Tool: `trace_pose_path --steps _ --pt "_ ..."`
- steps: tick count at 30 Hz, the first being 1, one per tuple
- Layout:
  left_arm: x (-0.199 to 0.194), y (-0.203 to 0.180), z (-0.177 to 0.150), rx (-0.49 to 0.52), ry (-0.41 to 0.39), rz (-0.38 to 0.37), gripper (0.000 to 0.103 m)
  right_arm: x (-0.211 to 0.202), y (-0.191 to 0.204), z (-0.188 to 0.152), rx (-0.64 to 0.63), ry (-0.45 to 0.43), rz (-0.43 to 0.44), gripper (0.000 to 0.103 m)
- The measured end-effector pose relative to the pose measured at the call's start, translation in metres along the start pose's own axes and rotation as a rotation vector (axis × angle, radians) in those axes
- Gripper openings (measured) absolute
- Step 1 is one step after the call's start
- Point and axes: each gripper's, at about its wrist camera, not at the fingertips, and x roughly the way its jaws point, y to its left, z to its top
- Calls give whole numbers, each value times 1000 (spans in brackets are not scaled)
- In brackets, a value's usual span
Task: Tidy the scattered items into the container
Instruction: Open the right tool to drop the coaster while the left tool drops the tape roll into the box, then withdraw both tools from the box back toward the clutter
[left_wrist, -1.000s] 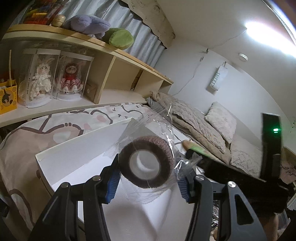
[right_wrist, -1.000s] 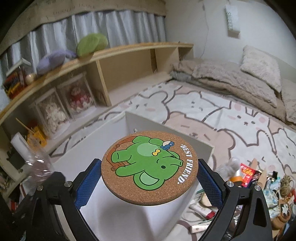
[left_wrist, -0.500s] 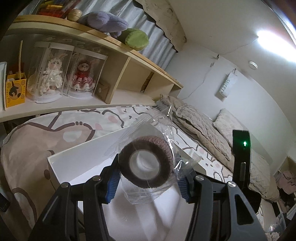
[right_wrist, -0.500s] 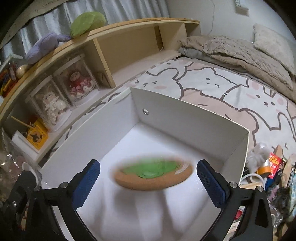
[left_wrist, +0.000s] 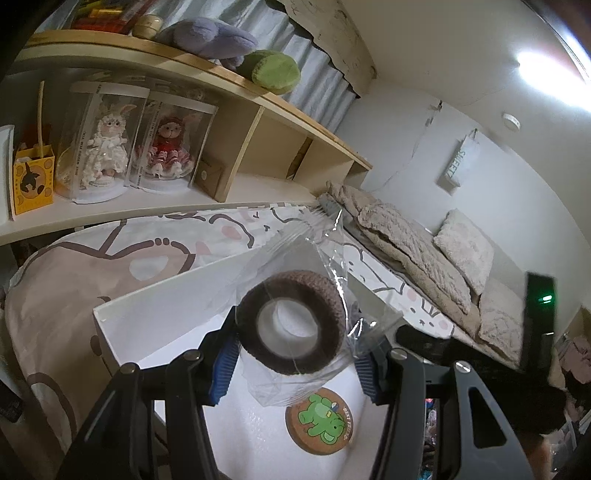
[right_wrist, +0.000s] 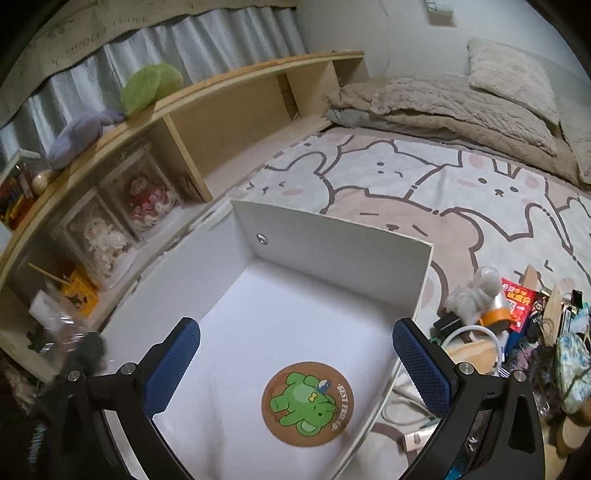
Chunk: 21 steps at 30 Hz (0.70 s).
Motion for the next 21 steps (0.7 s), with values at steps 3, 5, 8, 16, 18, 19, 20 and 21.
trace_pose_path --steps 3,5,8,16,18,19,20,21 --pt "4 -3 -2 13 16 13 56 -12 4 -1 -4 -23 20 103" --pt "7 -4 -3 19 25 26 75 -19 6 -1 -2 -35 39 103" --pt "7 -10 -6 56 2 64 103 -25 6 -3 25 -32 87 103" --pt "5 -8 -5 60 2 92 103 -36 6 -6 35 -49 108 103" --pt "5 -7 -4 53 1 95 103 -37 5 -5 38 -45 97 103" --pt "5 -7 -5 49 1 93 103 -37 4 -5 37 -44 90 103" --pt "5 -6 -5 46 2 91 103 -36 4 -4 35 -43 84 103" --pt "5 -6 -4 43 3 89 103 -36 4 -5 35 -42 80 103"
